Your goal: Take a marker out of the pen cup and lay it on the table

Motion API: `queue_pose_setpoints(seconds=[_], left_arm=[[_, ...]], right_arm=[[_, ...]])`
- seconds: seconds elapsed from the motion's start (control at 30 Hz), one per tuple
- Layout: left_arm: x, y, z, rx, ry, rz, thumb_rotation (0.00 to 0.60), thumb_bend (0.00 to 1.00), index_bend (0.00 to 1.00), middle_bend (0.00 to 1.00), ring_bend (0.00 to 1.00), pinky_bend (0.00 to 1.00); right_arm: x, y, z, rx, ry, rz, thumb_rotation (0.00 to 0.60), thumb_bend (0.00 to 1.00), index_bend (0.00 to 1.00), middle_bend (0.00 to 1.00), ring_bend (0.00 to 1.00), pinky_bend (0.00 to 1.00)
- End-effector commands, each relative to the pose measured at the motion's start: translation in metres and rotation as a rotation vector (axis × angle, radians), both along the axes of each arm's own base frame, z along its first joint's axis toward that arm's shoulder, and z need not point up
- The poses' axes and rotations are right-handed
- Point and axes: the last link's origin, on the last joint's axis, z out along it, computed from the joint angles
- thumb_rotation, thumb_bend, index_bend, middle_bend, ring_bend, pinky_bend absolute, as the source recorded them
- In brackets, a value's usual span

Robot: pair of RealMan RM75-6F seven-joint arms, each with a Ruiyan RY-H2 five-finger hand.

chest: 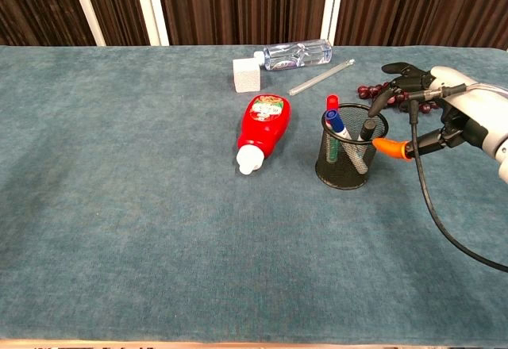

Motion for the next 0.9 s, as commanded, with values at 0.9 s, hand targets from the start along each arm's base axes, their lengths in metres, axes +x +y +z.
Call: queue_pose_setpoints(seconds=[0.9], left_arm=[[0.0000,0.0000,0.0003,0.000,-0.002,0.003,0.600,0.41,0.15,0.03,0.03,0.07]], right_arm=[[0.0054,-0.0033,-0.0068,0.001,-0.003,0.002,0.600,0.43,0.48,0.00,0.00,0.17]])
